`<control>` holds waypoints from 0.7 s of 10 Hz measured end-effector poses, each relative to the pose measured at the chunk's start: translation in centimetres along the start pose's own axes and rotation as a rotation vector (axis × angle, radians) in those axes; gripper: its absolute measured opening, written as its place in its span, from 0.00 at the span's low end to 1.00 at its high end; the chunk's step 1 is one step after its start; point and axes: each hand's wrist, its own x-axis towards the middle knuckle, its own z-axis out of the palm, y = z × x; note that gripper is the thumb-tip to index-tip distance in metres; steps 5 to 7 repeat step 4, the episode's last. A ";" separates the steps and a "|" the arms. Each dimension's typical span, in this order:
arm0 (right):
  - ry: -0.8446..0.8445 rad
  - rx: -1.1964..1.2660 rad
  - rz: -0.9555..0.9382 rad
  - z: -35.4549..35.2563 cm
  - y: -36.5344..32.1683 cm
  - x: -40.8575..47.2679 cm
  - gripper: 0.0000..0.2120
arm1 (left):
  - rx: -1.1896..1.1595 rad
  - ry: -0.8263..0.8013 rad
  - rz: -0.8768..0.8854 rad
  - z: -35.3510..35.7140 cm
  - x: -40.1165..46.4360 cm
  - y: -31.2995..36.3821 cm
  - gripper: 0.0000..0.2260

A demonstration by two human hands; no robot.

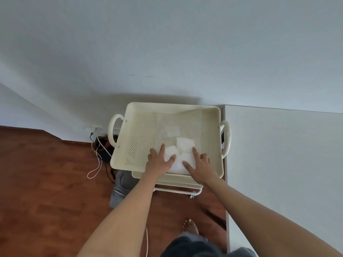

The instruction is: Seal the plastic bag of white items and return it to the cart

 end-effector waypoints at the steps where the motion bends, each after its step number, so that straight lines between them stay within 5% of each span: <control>1: 0.018 -0.064 0.006 -0.9 -0.5 -0.5 0.39 | 0.123 0.071 0.003 -0.3 -0.7 0.4 0.35; 4: 0.216 -0.250 -0.167 -8.5 -2.6 -0.2 0.36 | 0.284 0.322 0.112 -4.6 -1.6 4.3 0.33; 7: 0.216 -0.250 -0.167 -8.5 -2.6 -0.2 0.36 | 0.284 0.322 0.112 -4.6 -1.6 4.3 0.33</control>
